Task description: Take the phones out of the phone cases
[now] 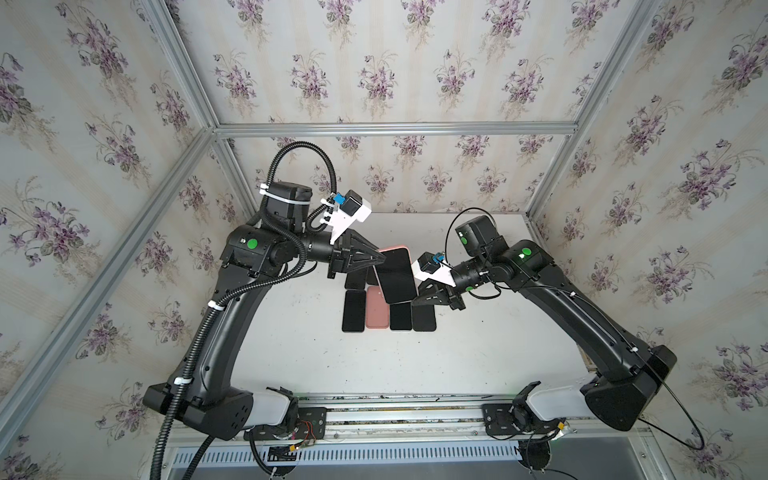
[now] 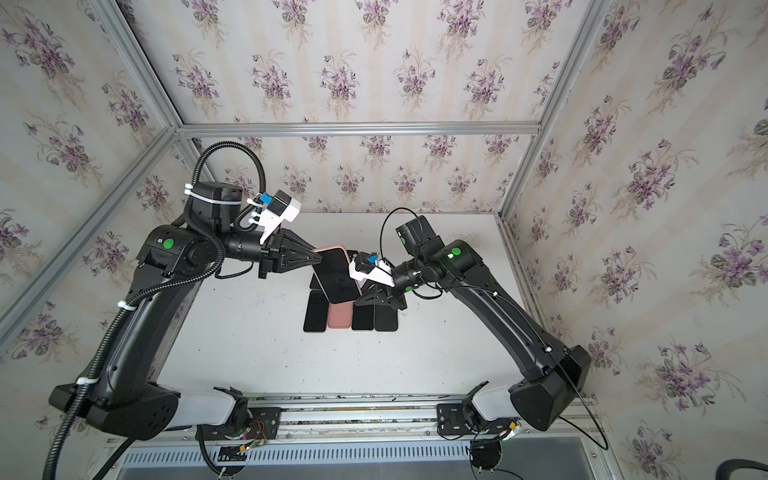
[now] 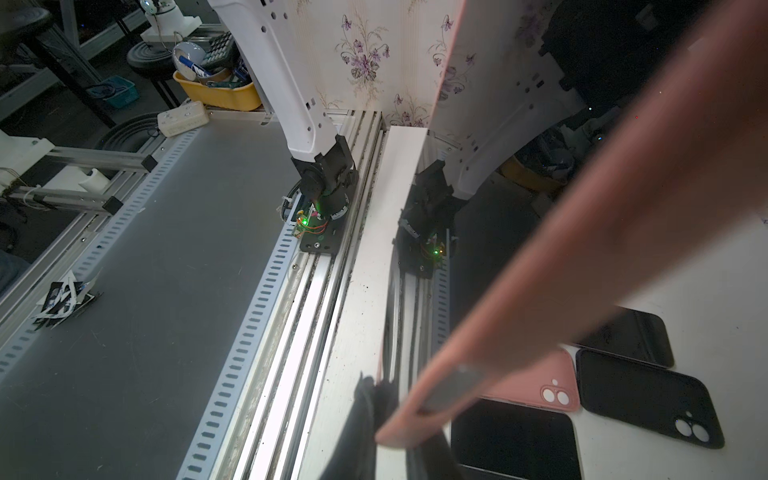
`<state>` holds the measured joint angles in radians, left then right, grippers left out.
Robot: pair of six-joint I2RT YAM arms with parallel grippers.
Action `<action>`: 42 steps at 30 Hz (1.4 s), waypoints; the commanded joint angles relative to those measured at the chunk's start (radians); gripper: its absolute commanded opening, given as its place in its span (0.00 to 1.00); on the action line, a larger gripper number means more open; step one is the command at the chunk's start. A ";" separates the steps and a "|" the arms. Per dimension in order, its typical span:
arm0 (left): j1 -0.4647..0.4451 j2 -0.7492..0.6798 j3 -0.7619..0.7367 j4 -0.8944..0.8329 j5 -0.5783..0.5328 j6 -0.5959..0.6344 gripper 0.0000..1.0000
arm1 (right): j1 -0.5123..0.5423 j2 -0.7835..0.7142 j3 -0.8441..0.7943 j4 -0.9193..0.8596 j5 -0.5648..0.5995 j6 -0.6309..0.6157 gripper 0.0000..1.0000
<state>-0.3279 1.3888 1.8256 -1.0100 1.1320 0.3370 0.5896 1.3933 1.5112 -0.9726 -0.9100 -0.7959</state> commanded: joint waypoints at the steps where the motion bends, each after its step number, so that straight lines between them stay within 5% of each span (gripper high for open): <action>1: 0.000 0.023 0.024 0.053 0.055 -0.020 0.00 | 0.013 -0.006 0.011 0.000 0.055 -0.077 0.09; 13: -0.033 0.143 0.078 0.122 0.182 -0.178 0.00 | 0.075 -0.014 -0.024 0.192 0.261 -0.255 0.11; 24: -0.060 0.207 0.090 0.170 0.253 -0.300 0.00 | 0.073 -0.036 -0.112 0.459 0.340 -0.204 0.11; 27: -0.054 0.213 0.115 0.216 0.223 -0.382 0.00 | 0.064 -0.085 -0.193 0.541 0.377 -0.116 0.20; 33: 0.005 0.143 -0.068 0.793 0.121 -0.968 0.00 | 0.029 -0.301 -0.475 0.799 0.519 0.147 0.58; 39: 0.094 0.135 -0.380 1.812 -0.057 -1.935 0.00 | 0.026 -0.470 -0.604 0.857 0.611 0.386 0.66; 42: 0.110 0.171 -0.427 2.040 -0.146 -2.156 0.00 | 0.011 -0.497 -0.590 0.872 0.601 0.609 0.68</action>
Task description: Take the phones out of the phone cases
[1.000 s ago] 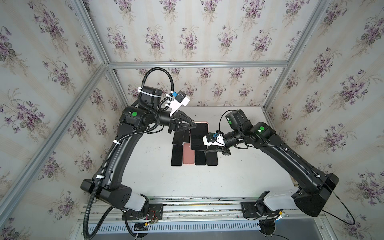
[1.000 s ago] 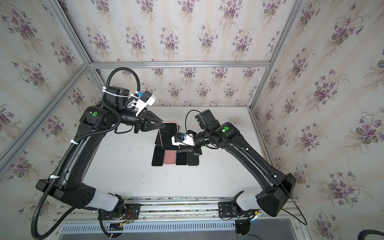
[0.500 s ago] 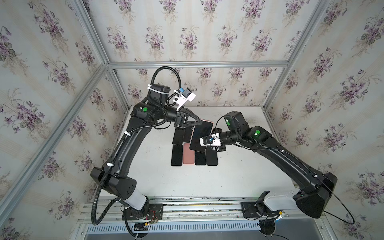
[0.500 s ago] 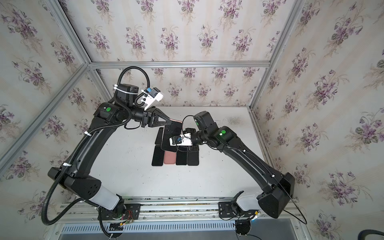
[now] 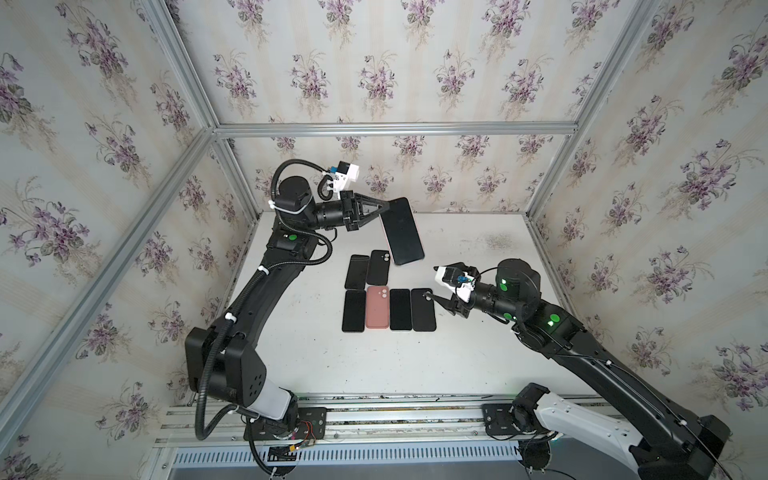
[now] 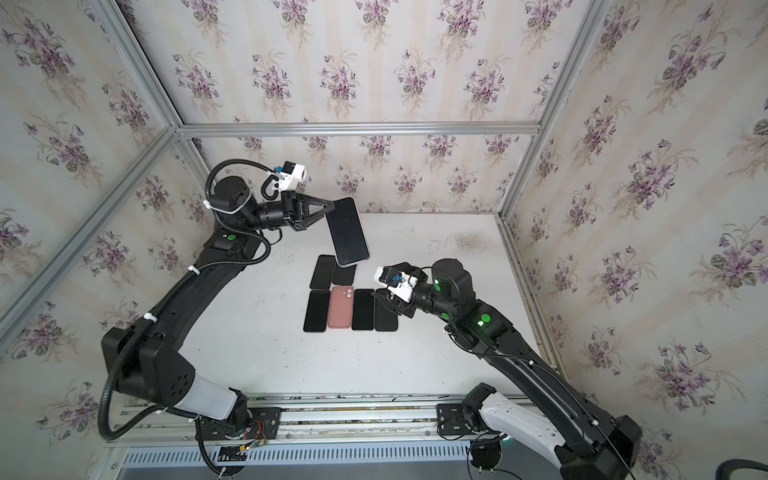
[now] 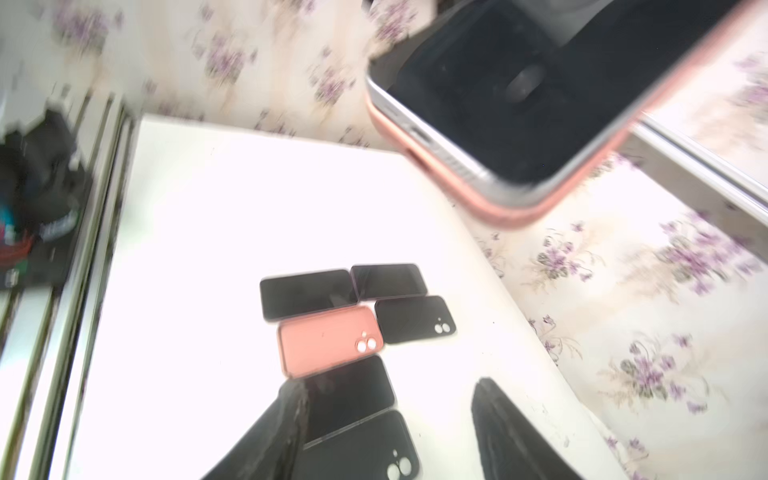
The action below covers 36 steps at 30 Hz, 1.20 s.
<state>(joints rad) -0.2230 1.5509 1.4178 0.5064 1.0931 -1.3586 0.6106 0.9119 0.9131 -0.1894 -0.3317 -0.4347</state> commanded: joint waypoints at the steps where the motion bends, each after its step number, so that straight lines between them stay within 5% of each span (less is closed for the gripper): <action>1: 0.006 0.016 -0.020 0.536 -0.116 -0.486 0.00 | -0.014 -0.015 0.015 0.104 0.010 0.333 0.68; 7: 0.005 0.030 -0.034 0.535 -0.129 -0.505 0.00 | -0.028 0.028 -0.084 0.526 -0.083 0.862 0.68; 12: -0.002 0.032 -0.058 0.549 -0.136 -0.510 0.00 | -0.028 0.114 -0.112 0.820 -0.070 1.072 0.67; 19: -0.009 0.035 -0.069 0.568 -0.143 -0.516 0.00 | -0.026 0.219 -0.100 1.033 -0.114 1.196 0.65; 36: -0.021 0.031 -0.109 0.595 -0.164 -0.505 0.00 | -0.022 0.267 -0.087 1.134 -0.134 1.248 0.65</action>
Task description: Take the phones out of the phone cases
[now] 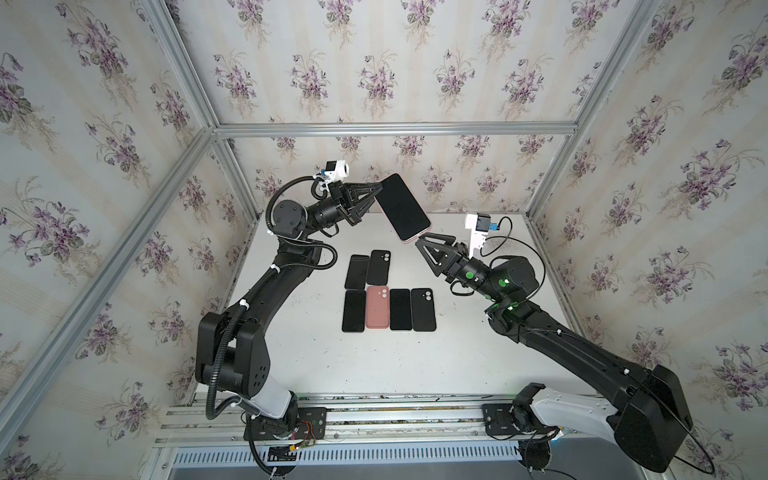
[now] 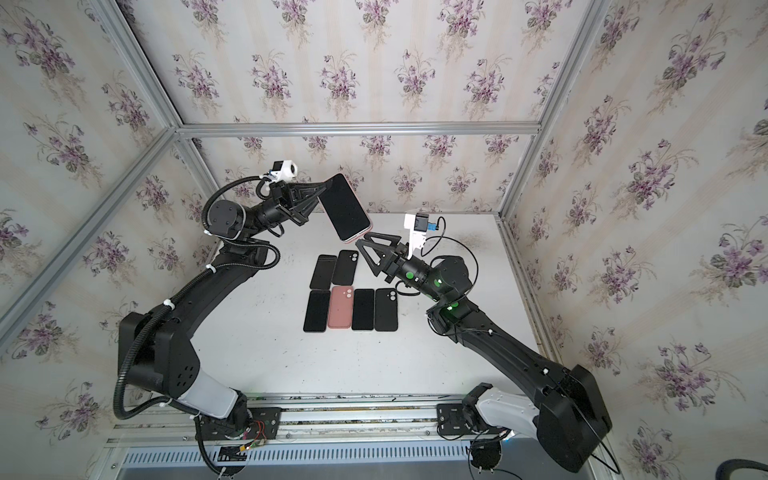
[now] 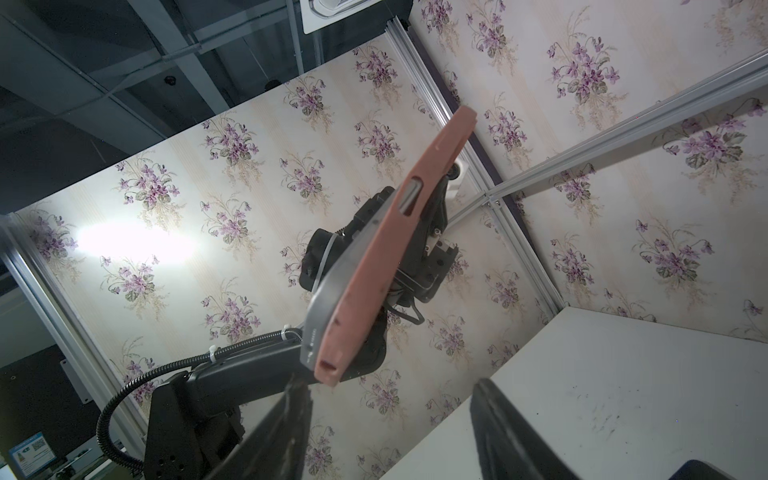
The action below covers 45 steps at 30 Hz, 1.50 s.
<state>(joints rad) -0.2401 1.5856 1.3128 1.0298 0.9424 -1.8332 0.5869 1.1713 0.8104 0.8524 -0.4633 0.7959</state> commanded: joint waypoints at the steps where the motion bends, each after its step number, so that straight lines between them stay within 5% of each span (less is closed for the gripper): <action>1: -0.005 -0.003 -0.008 0.072 -0.017 -0.028 0.00 | 0.002 0.014 0.019 0.094 -0.005 0.023 0.65; 28: -0.039 0.007 -0.012 0.161 -0.002 -0.046 0.00 | -0.035 0.071 0.031 0.119 0.105 0.082 0.61; 39: -0.039 0.030 -0.010 0.133 -0.026 -0.012 0.00 | -0.032 0.080 0.013 0.142 0.063 0.141 0.38; 43: -0.039 0.033 -0.032 0.084 -0.060 0.040 0.00 | -0.010 0.084 0.000 0.135 0.049 0.167 0.18; 45: -0.039 0.032 -0.055 0.022 -0.068 0.090 0.12 | 0.008 0.079 -0.014 0.100 0.068 0.167 0.06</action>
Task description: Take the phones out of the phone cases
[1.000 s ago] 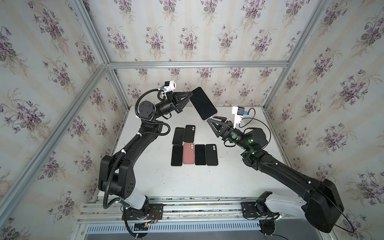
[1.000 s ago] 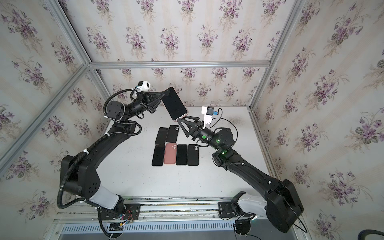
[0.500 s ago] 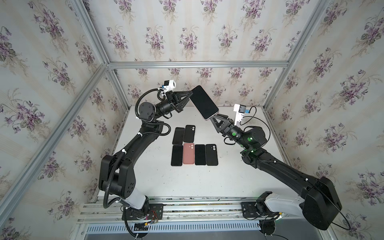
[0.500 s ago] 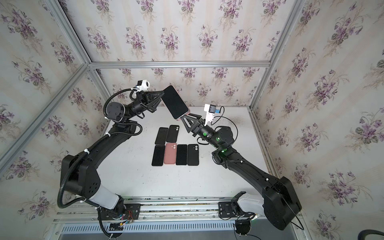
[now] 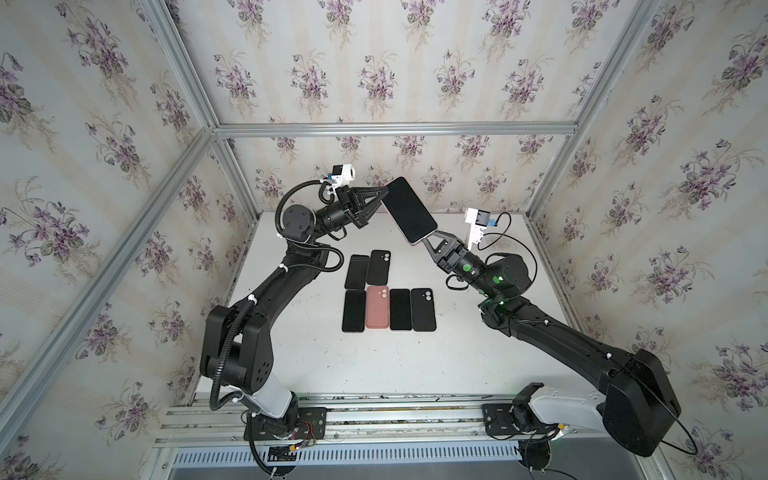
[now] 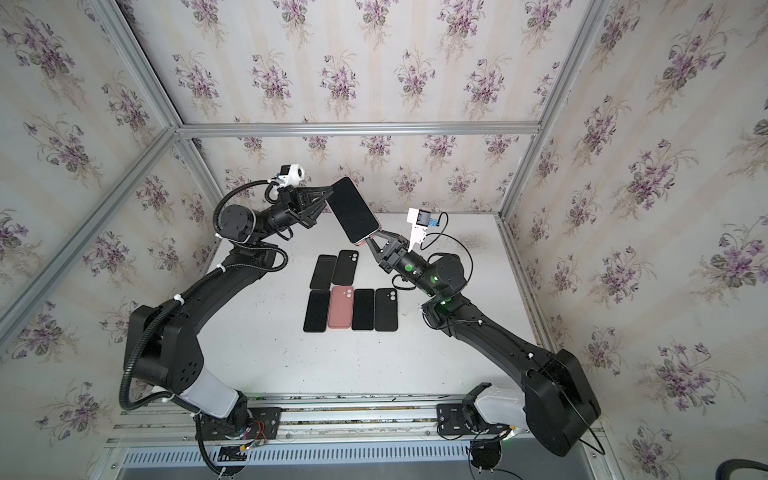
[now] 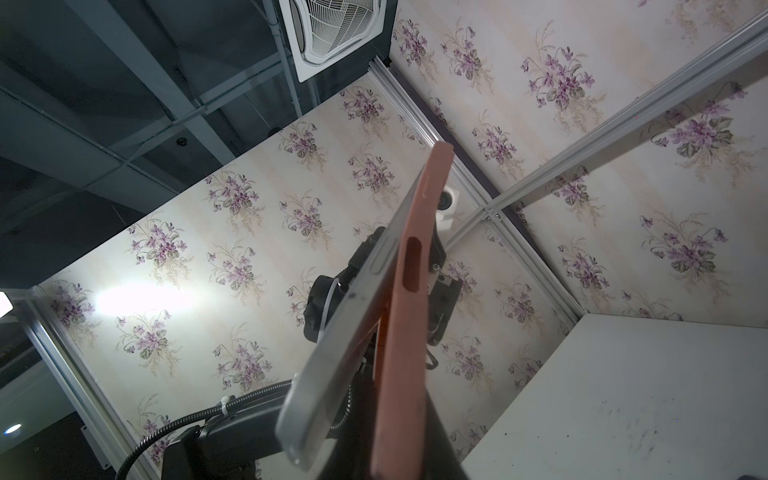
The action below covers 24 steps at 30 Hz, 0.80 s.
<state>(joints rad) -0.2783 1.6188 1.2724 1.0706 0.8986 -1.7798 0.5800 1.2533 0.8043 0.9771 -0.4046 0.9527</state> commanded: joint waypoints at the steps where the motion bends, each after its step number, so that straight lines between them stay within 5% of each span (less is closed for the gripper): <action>1: -0.001 -0.004 -0.030 -0.051 -0.025 0.069 0.19 | 0.024 -0.005 -0.019 -0.040 0.028 0.012 0.03; 6: -0.008 -0.007 -0.122 -0.165 -0.038 0.197 0.60 | 0.038 -0.028 -0.081 -0.114 0.136 0.035 0.00; 13: -0.008 0.000 -0.141 -0.437 -0.091 0.417 0.79 | 0.038 -0.118 -0.146 -0.348 0.279 0.062 0.00; 15: -0.009 0.005 -0.107 -0.558 -0.111 0.521 0.95 | 0.038 -0.139 -0.156 -0.418 0.312 0.073 0.00; 19: -0.021 0.000 0.013 -0.832 -0.140 0.772 1.00 | 0.038 -0.175 -0.192 -0.482 0.387 0.115 0.00; 24: -0.111 -0.025 0.217 -1.286 -0.238 1.245 1.00 | 0.037 -0.213 -0.195 -0.581 0.452 0.119 0.00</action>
<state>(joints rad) -0.3546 1.6115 1.4277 0.0948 0.7246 -0.8925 0.6189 1.0592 0.6048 0.4065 -0.0174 1.0588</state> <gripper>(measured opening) 0.996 0.090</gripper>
